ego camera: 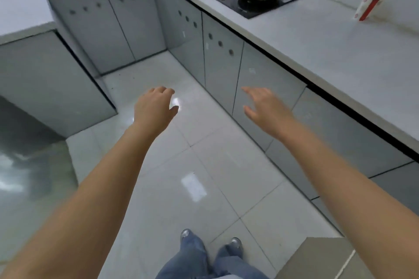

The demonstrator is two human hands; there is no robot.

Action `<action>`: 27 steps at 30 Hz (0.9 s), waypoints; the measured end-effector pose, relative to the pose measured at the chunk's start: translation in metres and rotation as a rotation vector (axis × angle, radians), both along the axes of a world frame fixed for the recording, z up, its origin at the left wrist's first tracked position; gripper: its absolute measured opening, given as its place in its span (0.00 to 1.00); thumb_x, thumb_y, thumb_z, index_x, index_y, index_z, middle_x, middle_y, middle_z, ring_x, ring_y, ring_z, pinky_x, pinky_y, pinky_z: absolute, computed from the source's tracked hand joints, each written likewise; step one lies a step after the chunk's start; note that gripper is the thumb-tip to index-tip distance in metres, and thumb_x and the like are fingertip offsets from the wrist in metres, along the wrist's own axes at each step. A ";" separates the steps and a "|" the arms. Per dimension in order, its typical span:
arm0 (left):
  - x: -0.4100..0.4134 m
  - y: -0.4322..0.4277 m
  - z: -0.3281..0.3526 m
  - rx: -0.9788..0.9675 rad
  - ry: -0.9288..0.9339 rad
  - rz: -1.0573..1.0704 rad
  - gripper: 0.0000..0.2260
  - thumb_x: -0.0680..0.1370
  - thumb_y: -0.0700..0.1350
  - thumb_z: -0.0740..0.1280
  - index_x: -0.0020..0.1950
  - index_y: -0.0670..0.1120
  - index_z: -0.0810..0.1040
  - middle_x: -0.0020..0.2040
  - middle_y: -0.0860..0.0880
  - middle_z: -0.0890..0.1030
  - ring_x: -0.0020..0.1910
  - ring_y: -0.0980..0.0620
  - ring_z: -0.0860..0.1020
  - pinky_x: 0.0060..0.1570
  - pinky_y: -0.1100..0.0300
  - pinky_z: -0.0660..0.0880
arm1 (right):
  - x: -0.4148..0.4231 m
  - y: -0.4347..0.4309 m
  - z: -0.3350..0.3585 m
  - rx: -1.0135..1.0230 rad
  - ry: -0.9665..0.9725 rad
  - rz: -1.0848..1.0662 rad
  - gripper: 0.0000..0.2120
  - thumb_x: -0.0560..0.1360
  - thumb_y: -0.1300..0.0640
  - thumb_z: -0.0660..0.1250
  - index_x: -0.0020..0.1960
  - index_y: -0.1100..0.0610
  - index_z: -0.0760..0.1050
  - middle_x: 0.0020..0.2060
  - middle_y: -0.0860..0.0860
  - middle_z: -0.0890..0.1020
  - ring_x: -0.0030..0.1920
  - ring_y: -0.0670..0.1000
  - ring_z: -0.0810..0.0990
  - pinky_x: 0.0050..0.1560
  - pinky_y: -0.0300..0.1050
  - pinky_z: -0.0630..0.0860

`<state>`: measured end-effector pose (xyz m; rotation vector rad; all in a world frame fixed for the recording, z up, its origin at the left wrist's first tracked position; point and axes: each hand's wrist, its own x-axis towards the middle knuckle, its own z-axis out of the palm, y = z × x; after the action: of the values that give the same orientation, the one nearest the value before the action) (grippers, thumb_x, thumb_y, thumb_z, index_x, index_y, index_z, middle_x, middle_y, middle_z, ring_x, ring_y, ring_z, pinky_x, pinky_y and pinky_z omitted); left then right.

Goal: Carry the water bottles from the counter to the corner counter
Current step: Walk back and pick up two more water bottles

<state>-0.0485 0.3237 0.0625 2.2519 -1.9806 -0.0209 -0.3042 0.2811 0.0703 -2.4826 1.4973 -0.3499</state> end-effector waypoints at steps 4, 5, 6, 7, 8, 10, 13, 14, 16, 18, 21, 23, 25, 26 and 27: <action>0.041 0.027 0.003 0.019 -0.036 0.132 0.20 0.78 0.49 0.64 0.68 0.44 0.70 0.66 0.44 0.75 0.64 0.42 0.72 0.56 0.50 0.71 | 0.049 -0.003 -0.001 -0.048 -0.005 0.148 0.22 0.76 0.56 0.58 0.69 0.58 0.61 0.65 0.56 0.71 0.66 0.56 0.66 0.61 0.53 0.69; 0.050 0.034 0.004 0.018 -0.034 0.165 0.20 0.78 0.49 0.64 0.68 0.44 0.70 0.66 0.44 0.75 0.64 0.42 0.72 0.56 0.50 0.71 | 0.060 -0.004 -0.001 -0.064 -0.012 0.178 0.22 0.76 0.56 0.58 0.69 0.58 0.61 0.65 0.56 0.71 0.66 0.56 0.66 0.60 0.53 0.69; 0.058 0.040 0.004 0.015 -0.031 0.199 0.20 0.78 0.49 0.63 0.68 0.43 0.70 0.66 0.44 0.75 0.64 0.42 0.72 0.56 0.50 0.71 | 0.070 -0.005 -0.001 -0.082 -0.021 0.206 0.22 0.76 0.56 0.58 0.69 0.58 0.61 0.65 0.56 0.72 0.66 0.56 0.66 0.60 0.53 0.69; 0.066 0.046 0.005 0.015 -0.030 0.232 0.20 0.78 0.49 0.63 0.68 0.44 0.70 0.65 0.44 0.75 0.64 0.42 0.71 0.56 0.50 0.70 | 0.081 -0.006 -0.002 -0.100 -0.031 0.232 0.22 0.76 0.56 0.59 0.69 0.58 0.62 0.64 0.57 0.72 0.66 0.56 0.67 0.60 0.52 0.68; 0.073 0.051 0.005 0.018 -0.034 0.260 0.20 0.78 0.49 0.63 0.68 0.44 0.70 0.65 0.44 0.75 0.64 0.42 0.71 0.56 0.50 0.70 | 0.090 -0.007 -0.002 -0.114 -0.043 0.253 0.22 0.76 0.56 0.59 0.68 0.58 0.62 0.64 0.57 0.72 0.66 0.56 0.67 0.60 0.52 0.68; 0.085 0.059 0.006 0.033 -0.037 0.304 0.21 0.78 0.49 0.63 0.69 0.44 0.69 0.66 0.43 0.74 0.64 0.42 0.71 0.57 0.50 0.70 | 0.106 -0.007 -0.004 -0.125 -0.067 0.284 0.21 0.76 0.57 0.59 0.68 0.58 0.63 0.63 0.57 0.73 0.65 0.56 0.68 0.60 0.51 0.68; 0.098 0.064 0.004 0.026 -0.033 0.356 0.21 0.78 0.50 0.63 0.69 0.43 0.69 0.66 0.43 0.74 0.64 0.42 0.71 0.56 0.49 0.70 | 0.120 -0.010 -0.009 -0.138 -0.072 0.338 0.21 0.76 0.56 0.60 0.68 0.59 0.63 0.64 0.56 0.73 0.65 0.56 0.67 0.62 0.50 0.66; 0.101 0.065 0.003 0.017 -0.028 0.369 0.21 0.78 0.50 0.63 0.69 0.43 0.69 0.66 0.43 0.74 0.63 0.42 0.71 0.56 0.49 0.71 | 0.123 -0.013 -0.010 -0.142 -0.063 0.354 0.22 0.76 0.56 0.60 0.68 0.59 0.63 0.64 0.56 0.73 0.65 0.56 0.67 0.63 0.49 0.65; 0.105 0.065 0.001 -0.004 -0.014 0.392 0.21 0.78 0.51 0.63 0.68 0.42 0.70 0.64 0.42 0.75 0.63 0.41 0.72 0.55 0.49 0.71 | 0.128 -0.022 -0.014 -0.136 -0.033 0.378 0.22 0.76 0.56 0.60 0.68 0.59 0.63 0.64 0.56 0.72 0.65 0.56 0.67 0.63 0.48 0.64; 0.110 0.065 -0.002 -0.013 -0.001 0.416 0.21 0.78 0.51 0.63 0.68 0.42 0.70 0.64 0.42 0.75 0.63 0.41 0.72 0.55 0.49 0.71 | 0.133 -0.033 -0.016 -0.106 0.012 0.389 0.22 0.76 0.55 0.59 0.68 0.59 0.63 0.65 0.56 0.72 0.66 0.56 0.67 0.63 0.49 0.64; 0.116 0.062 -0.009 -0.020 0.027 0.453 0.21 0.78 0.52 0.63 0.68 0.43 0.70 0.65 0.43 0.75 0.63 0.42 0.72 0.56 0.48 0.71 | 0.143 -0.049 -0.019 -0.064 0.075 0.412 0.22 0.76 0.54 0.59 0.69 0.58 0.61 0.66 0.56 0.71 0.66 0.57 0.66 0.64 0.51 0.64; 0.120 0.057 -0.014 -0.021 0.044 0.466 0.22 0.78 0.52 0.63 0.68 0.43 0.70 0.65 0.43 0.75 0.64 0.42 0.72 0.57 0.48 0.71 | 0.150 -0.058 -0.020 -0.059 0.079 0.425 0.22 0.76 0.55 0.59 0.69 0.59 0.62 0.66 0.57 0.71 0.66 0.57 0.67 0.64 0.52 0.64; 0.125 0.048 -0.017 -0.014 0.057 0.474 0.22 0.78 0.52 0.63 0.69 0.43 0.69 0.66 0.43 0.74 0.64 0.42 0.71 0.58 0.49 0.70 | 0.158 -0.067 -0.021 -0.053 0.080 0.425 0.22 0.76 0.55 0.59 0.69 0.59 0.62 0.66 0.57 0.71 0.65 0.58 0.68 0.63 0.52 0.66; 0.128 0.042 -0.018 -0.014 0.066 0.475 0.22 0.78 0.52 0.63 0.69 0.43 0.69 0.66 0.43 0.74 0.64 0.42 0.71 0.58 0.49 0.70 | 0.163 -0.073 -0.021 -0.051 0.084 0.427 0.22 0.76 0.55 0.59 0.69 0.58 0.62 0.66 0.56 0.71 0.65 0.57 0.68 0.62 0.52 0.67; 0.133 0.035 -0.019 -0.011 0.077 0.473 0.22 0.78 0.52 0.63 0.69 0.43 0.69 0.67 0.43 0.74 0.65 0.42 0.71 0.58 0.49 0.70 | 0.168 -0.079 -0.022 -0.049 0.090 0.431 0.22 0.76 0.55 0.58 0.69 0.58 0.61 0.66 0.56 0.71 0.65 0.57 0.68 0.62 0.52 0.67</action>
<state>0.0841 0.3587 0.0432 2.6051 -1.3659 -0.0444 -0.1360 0.2024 0.0484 -2.7986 0.9466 -0.2001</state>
